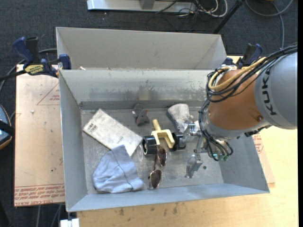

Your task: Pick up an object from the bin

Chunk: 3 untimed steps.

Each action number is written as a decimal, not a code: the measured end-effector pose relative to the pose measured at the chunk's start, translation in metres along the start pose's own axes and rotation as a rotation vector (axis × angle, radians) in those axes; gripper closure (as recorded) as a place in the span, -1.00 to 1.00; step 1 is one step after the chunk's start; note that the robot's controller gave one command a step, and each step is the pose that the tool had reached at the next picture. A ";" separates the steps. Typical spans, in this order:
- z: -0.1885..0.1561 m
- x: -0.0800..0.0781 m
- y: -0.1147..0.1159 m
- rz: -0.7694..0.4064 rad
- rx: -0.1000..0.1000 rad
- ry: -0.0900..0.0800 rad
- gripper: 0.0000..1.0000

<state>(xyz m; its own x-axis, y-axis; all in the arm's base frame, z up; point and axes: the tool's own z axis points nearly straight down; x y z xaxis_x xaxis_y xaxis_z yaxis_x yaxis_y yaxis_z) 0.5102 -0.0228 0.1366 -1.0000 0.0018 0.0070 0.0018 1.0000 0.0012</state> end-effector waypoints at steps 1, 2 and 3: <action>-0.003 -0.002 0.000 -0.001 0.000 -0.007 -1.00; 0.045 -0.050 0.032 -0.264 0.003 -0.017 -1.00; 0.015 -0.053 0.033 -0.175 0.000 -0.006 -1.00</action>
Offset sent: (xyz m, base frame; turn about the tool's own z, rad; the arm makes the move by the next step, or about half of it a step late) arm 0.0618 0.0432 -0.0666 -0.3526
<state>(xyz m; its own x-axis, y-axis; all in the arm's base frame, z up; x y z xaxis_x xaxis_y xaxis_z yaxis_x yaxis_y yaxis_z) 0.5630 0.0097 0.1208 -0.9851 -0.1720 0.0007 -0.1720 0.9851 0.0020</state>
